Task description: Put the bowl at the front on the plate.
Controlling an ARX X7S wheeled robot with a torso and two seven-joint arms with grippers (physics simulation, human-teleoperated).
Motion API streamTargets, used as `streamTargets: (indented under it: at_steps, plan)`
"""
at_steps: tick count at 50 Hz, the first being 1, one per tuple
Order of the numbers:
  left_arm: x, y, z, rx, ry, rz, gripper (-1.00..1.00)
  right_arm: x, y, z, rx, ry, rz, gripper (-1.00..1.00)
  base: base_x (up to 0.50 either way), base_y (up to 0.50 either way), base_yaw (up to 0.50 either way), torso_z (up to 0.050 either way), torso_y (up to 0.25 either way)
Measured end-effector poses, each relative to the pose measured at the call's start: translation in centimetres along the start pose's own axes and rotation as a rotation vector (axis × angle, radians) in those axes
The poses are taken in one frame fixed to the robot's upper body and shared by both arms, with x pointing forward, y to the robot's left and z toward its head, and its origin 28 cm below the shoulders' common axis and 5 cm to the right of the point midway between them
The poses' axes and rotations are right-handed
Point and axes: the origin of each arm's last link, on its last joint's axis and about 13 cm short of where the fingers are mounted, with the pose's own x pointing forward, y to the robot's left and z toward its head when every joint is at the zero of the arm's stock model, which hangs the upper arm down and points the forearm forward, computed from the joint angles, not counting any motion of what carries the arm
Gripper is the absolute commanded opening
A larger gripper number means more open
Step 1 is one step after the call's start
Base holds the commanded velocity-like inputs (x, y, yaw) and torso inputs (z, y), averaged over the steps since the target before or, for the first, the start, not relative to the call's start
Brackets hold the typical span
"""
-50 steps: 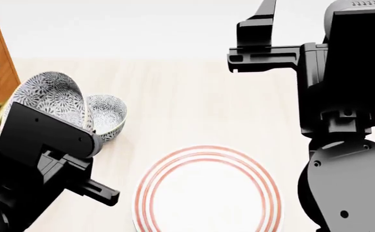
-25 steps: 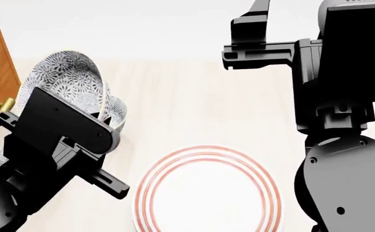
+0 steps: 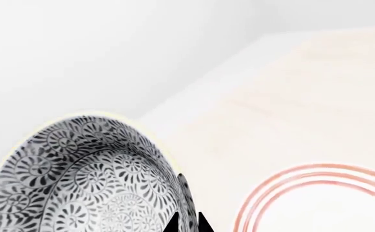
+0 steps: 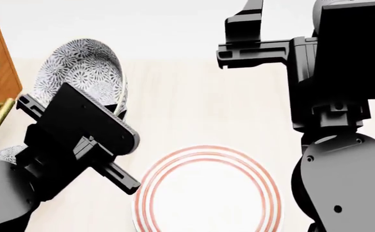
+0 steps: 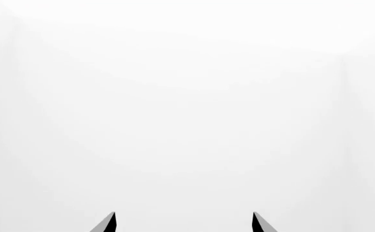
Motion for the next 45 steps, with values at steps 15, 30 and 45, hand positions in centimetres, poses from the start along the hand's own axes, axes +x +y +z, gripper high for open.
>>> streamTargets:
  at_steps: [15, 30, 45]
  plan:
    - [1.6, 0.2, 0.0, 0.054, -0.004, -0.020, -1.00, -0.1, 0.2, 0.3, 0.012, -0.017, 0.027, 1.00, 0.00, 0.00, 0.00, 0.000, 0.001]
    - [3.1, 0.1, -0.3, 0.125, -0.009, -0.053, -1.00, -0.1, 0.3, 0.4, 0.023, -0.030, 0.040, 1.00, 0.00, 0.00, 0.00, 0.000, 0.001]
    - [4.6, -0.1, -0.3, 0.168, -0.007, -0.095, -1.00, -0.1, 0.2, 0.5, 0.030, -0.039, 0.042, 1.00, 0.00, 0.00, 0.00, 0.000, 0.001]
